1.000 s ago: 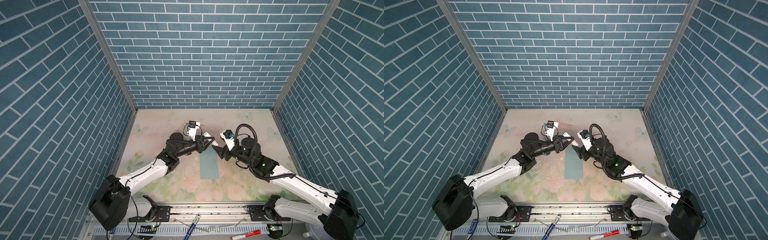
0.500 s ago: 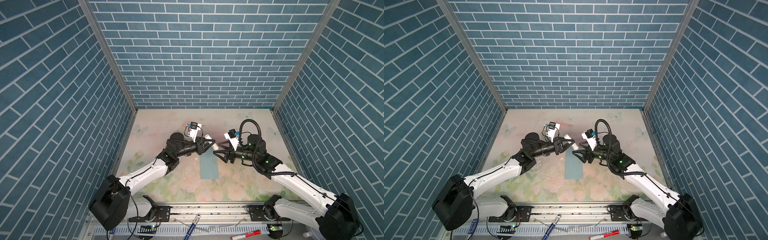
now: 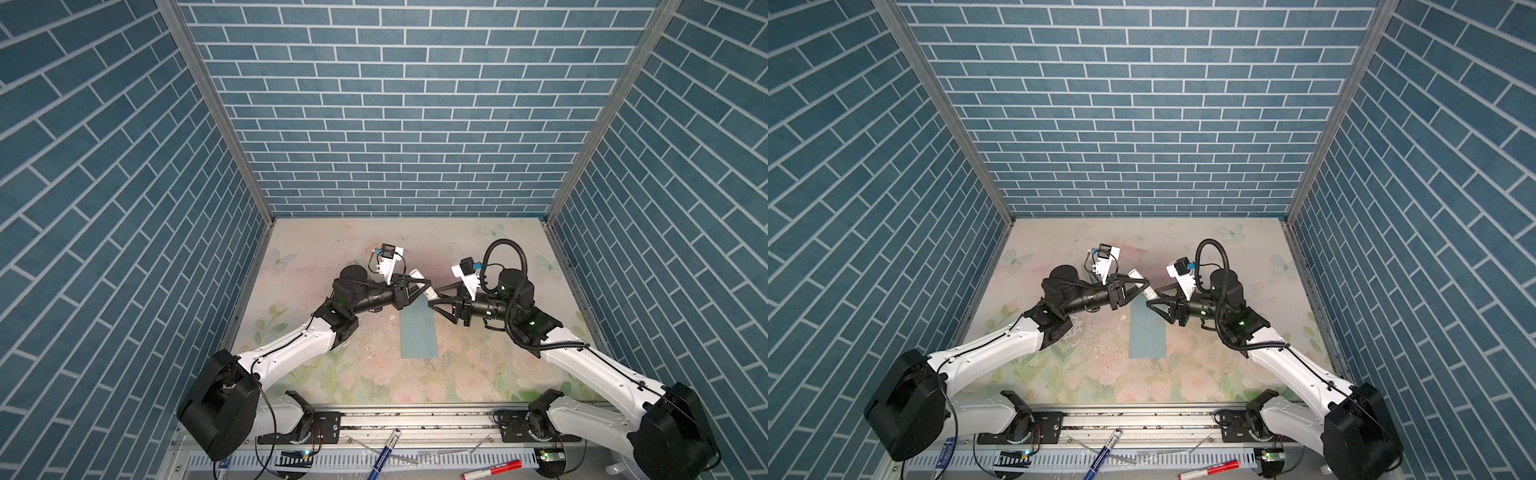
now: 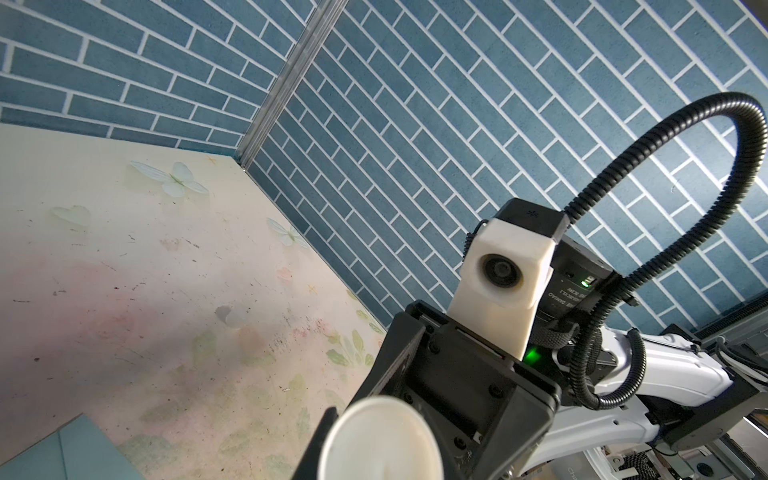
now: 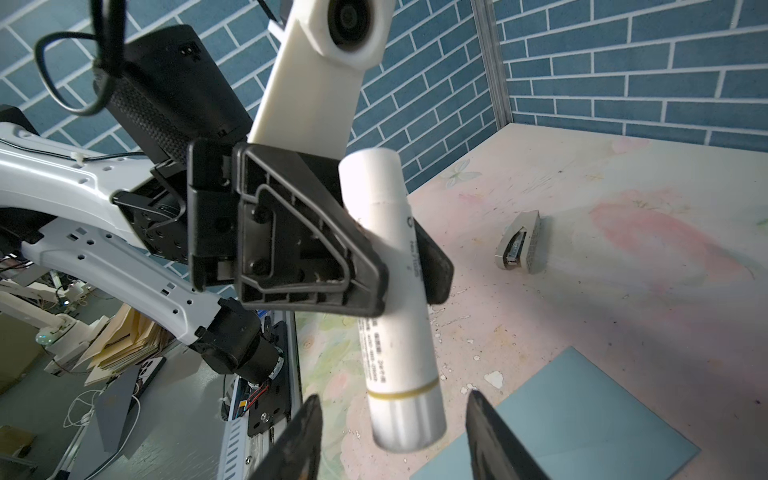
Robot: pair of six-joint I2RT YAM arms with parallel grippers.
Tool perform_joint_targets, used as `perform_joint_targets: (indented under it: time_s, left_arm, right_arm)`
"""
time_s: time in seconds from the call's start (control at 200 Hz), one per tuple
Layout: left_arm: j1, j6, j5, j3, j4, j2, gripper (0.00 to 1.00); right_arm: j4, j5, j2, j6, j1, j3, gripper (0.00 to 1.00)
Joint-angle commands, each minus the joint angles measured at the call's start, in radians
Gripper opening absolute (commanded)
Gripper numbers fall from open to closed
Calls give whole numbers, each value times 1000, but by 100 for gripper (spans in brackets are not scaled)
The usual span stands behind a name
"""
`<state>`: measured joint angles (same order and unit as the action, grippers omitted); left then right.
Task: Place the letter into the envelope and seal it
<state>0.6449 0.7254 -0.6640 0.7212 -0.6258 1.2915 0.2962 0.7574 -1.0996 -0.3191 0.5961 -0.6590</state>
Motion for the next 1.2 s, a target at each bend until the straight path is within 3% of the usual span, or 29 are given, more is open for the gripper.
perform_joint_targets:
  time_s: [0.0,0.445,0.665,0.745,0.935,1.195]
  left_arm:
    - [-2,2,-21,0,-46,-1,0]
    - [-2,4,-22,-8,-51,2,0]
    - [-2,6,-14,-11,-52,8,0]
    - [-2,2,-7,-11,-44,8,0]
    - [-2,-15,13,-5,-5,9,0]
    - [1,-15,21,-2,6,17,0]
  right_arm:
    - [52,42,-26,-24,-5,4,51]
    - [116,57,-61,-77,-5,-4,23]
    - [117,4,-67,-105,-4,-14,8]
    - [104,-59,-57,-107,-4,-14,0]
    - [-15,-283,-24,-49,22,-40,0]
    - [-191,-653,-11,105,159,-118,0]
